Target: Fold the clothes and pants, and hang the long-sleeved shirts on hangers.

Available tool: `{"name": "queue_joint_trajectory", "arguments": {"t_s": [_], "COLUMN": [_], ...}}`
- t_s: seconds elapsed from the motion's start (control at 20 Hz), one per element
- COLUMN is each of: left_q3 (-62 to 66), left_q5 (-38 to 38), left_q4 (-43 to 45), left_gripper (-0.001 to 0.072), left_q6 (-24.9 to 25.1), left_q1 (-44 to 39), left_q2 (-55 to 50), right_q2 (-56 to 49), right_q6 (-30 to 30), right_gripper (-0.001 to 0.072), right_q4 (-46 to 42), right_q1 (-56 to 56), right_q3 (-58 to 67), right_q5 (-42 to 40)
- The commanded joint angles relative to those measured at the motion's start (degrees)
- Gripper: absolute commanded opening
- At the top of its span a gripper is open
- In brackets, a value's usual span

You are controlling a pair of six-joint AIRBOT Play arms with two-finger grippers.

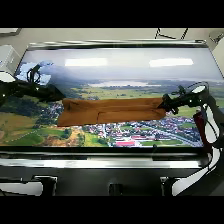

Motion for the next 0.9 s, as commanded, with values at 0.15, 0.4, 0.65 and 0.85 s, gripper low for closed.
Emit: {"name": "queue_joint_trajectory", "arguments": {"t_s": [0.15, 0.4, 0.65, 0.85], "left_q3": [-1.07, -3.19, -3.17, -2.16], "left_q5": [12.96, 27.8, 36.06, 48.7], "left_q4": [-3.43, -3.65, -18.08, -35.47], "left_gripper": [0.0038, 0.0027, 0.0026, 0.0026], "left_q6": [-0.04, -9.29, -17.4, -16.35], "left_q1": [-13.68, -30.97, -40.28, -50.58], "left_q2": [-0.5, -8.48, -17.49, -20.81], "right_q2": [9.44, 25.59, 36.63, 38.27], "right_q6": [-6.12, -2.25, 3.74, 8.72], "right_gripper": [0.0037, 0.0038, 0.004, 0.004], "right_q4": [10.21, 9.77, 9.51, 6.01], "right_q1": [1.68, 7.17, 13.64, 17.35], "right_q3": [1.33, 1.33, 1.33, 1.33], "right_q5": [5.95, 9.55, 9.64, 9.09]}}
